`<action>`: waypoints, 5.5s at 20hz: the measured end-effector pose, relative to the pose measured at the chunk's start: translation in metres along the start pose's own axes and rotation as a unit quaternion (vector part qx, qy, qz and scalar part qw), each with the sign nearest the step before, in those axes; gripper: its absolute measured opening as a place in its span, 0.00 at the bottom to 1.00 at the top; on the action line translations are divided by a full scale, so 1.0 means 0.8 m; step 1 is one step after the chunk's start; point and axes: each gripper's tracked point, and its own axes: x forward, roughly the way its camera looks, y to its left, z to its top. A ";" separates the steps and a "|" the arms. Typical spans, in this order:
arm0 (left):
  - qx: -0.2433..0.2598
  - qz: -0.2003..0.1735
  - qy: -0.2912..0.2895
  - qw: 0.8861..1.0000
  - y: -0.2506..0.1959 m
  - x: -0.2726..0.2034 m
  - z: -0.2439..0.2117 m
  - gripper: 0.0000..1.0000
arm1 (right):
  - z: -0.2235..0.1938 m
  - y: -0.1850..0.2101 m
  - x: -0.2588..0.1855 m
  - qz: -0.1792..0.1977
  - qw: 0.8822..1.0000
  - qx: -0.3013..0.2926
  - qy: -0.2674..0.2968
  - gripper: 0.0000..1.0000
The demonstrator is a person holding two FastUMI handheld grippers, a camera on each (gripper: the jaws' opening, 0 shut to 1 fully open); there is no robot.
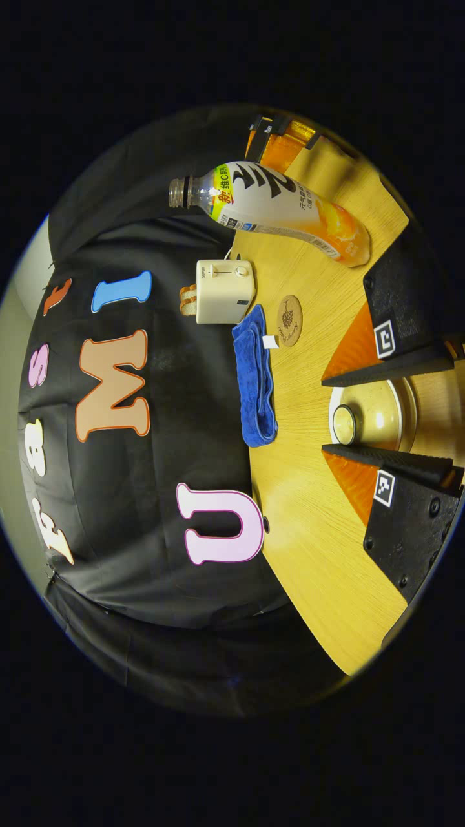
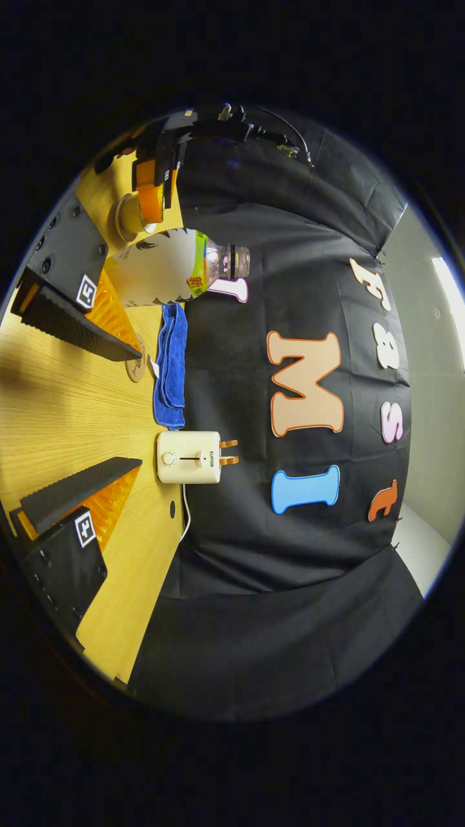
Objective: Open the teacup lid with one hand, grasp the water bottle and pour water into the teacup with the other hand; after pouring, place the water bottle on the coaster and then close the teacup lid.
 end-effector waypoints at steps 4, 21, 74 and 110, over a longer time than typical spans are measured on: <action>-0.005 0.009 -0.014 1.000 0.006 -0.004 0.003 0.39 | 0.000 0.001 -0.001 0.000 1.000 0.000 0.000 0.93; -0.034 0.021 -0.044 0.998 0.020 -0.030 0.027 0.23 | -0.003 0.074 -0.049 0.147 0.989 0.005 0.006 0.95; -0.085 0.081 -0.076 0.990 0.137 -0.086 0.055 0.23 | -0.001 0.205 0.058 0.133 0.852 -0.502 -0.064 0.63; -0.105 0.077 -0.077 0.988 0.148 -0.095 0.062 0.23 | -0.028 0.264 0.015 0.166 0.433 -0.854 -0.236 0.61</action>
